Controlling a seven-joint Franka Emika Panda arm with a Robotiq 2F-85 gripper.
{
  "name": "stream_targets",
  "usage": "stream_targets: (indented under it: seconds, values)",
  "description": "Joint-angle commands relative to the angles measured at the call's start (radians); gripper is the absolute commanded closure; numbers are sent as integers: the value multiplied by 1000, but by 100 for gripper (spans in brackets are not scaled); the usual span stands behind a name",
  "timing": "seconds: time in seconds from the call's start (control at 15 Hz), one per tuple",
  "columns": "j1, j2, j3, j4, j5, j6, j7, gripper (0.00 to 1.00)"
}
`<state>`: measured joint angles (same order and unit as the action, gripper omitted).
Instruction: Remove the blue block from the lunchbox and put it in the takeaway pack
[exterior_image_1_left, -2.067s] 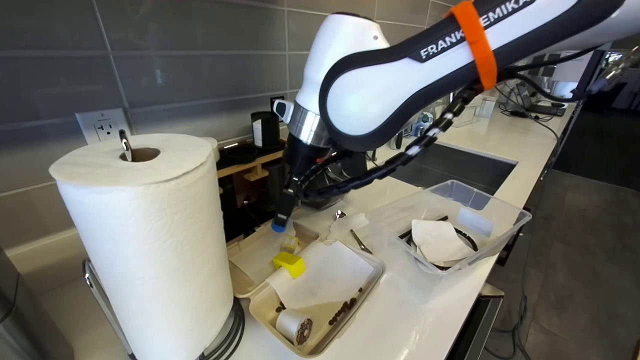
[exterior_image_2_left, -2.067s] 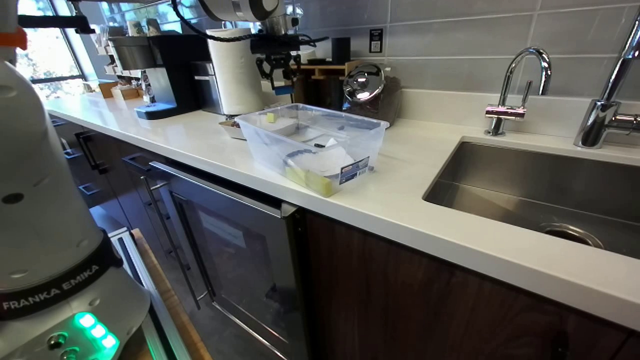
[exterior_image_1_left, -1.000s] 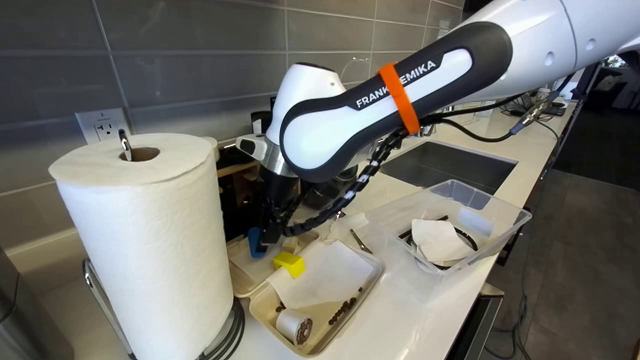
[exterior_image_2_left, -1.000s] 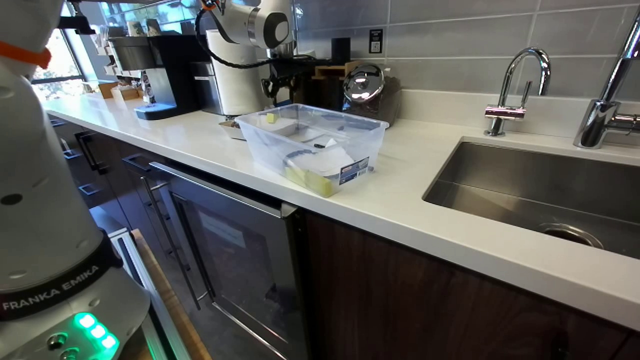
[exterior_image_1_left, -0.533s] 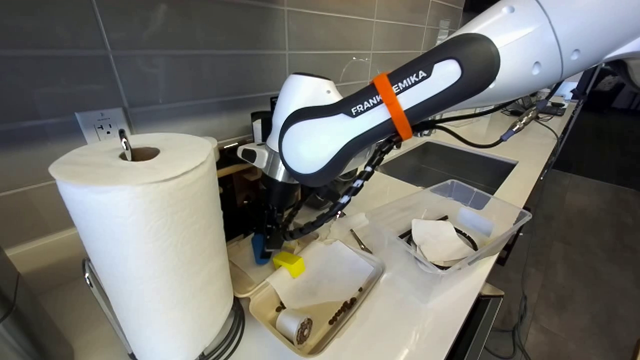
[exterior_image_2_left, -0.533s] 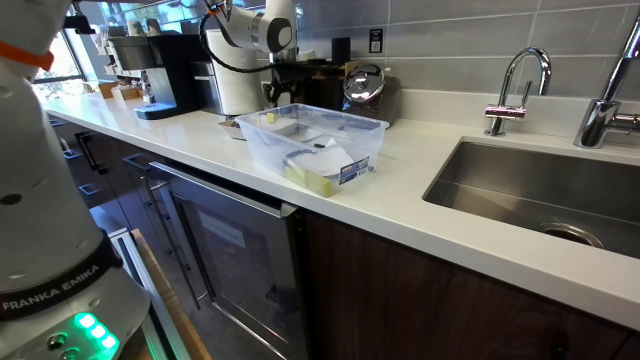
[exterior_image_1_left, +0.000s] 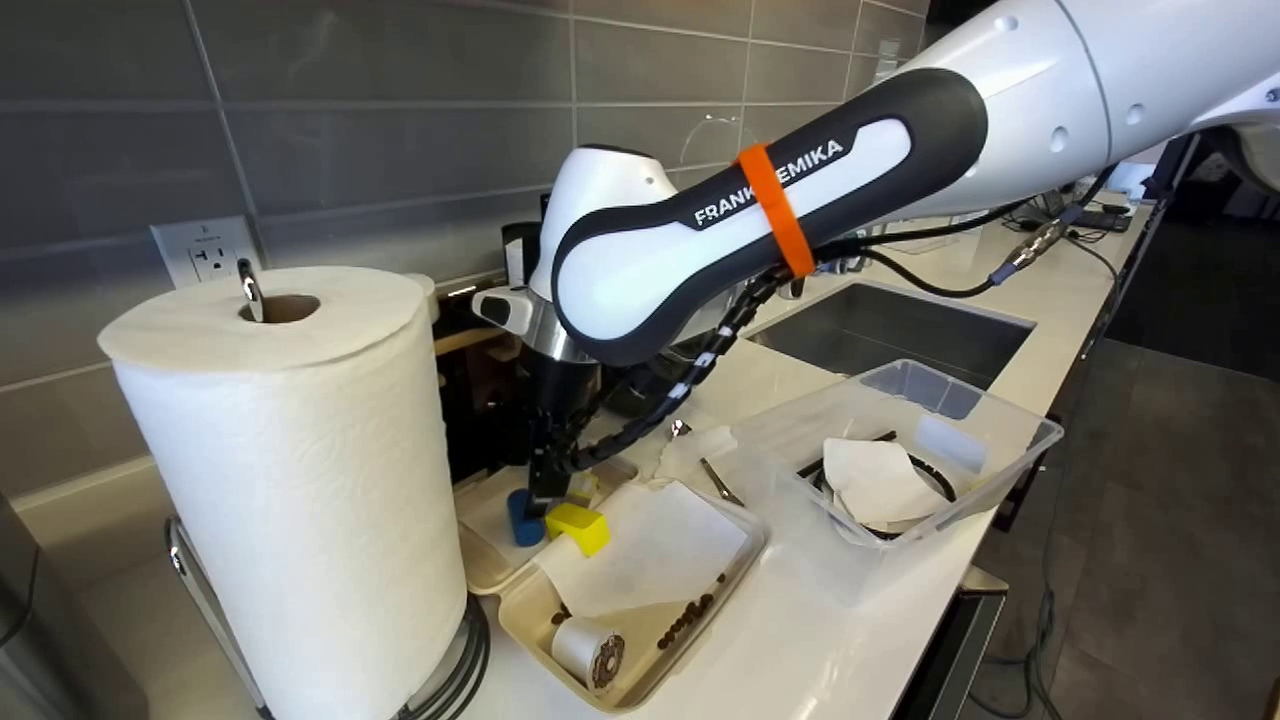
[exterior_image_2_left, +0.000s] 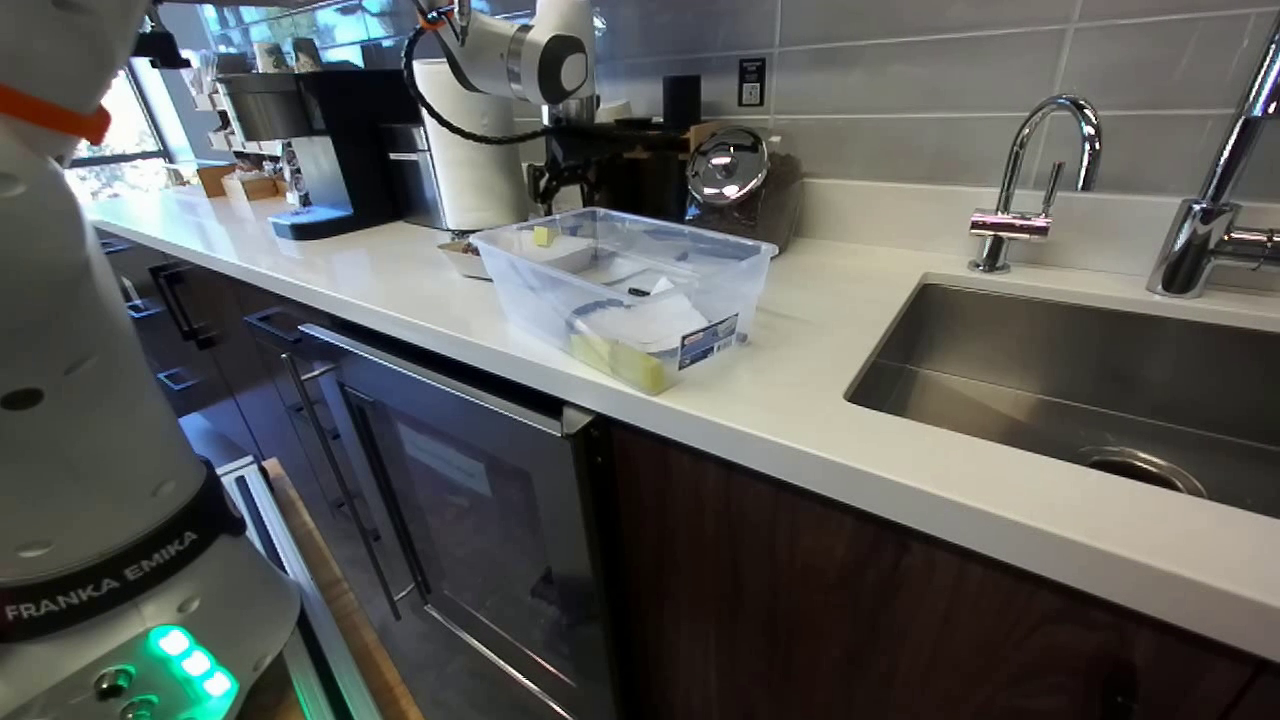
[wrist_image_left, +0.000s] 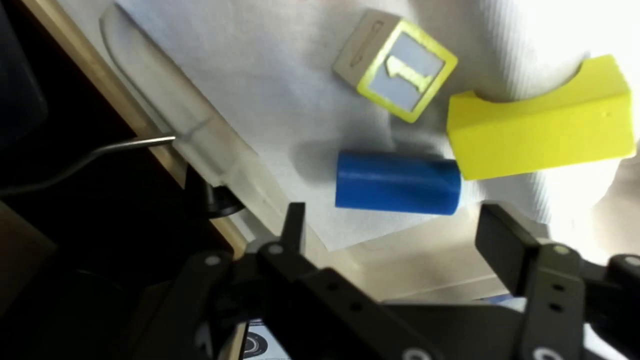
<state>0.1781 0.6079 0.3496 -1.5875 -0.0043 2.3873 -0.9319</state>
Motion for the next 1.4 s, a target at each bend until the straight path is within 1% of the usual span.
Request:
stream_targets:
  seconds: [0.0,0.13,0.4,0.6,0.93,1.07,1.2,1.33]
  values:
    - [1,-13,1,29,12,-45,-4,0]
    - [-7,-39,8,19,42,-54,21,0]
    - [-20,-105,14,-33,145,-83,135,0]
    - [-36,-169,24,-114,225,-61,177,0]
    - [-57,-340,22,-331,338,-18,235,0]
    - [-60,-414,10,-408,365,-18,254,0]
    - [-52,-498,-17,-477,348,-44,315,0]
    - [-42,-596,-45,-549,324,-65,402,0]
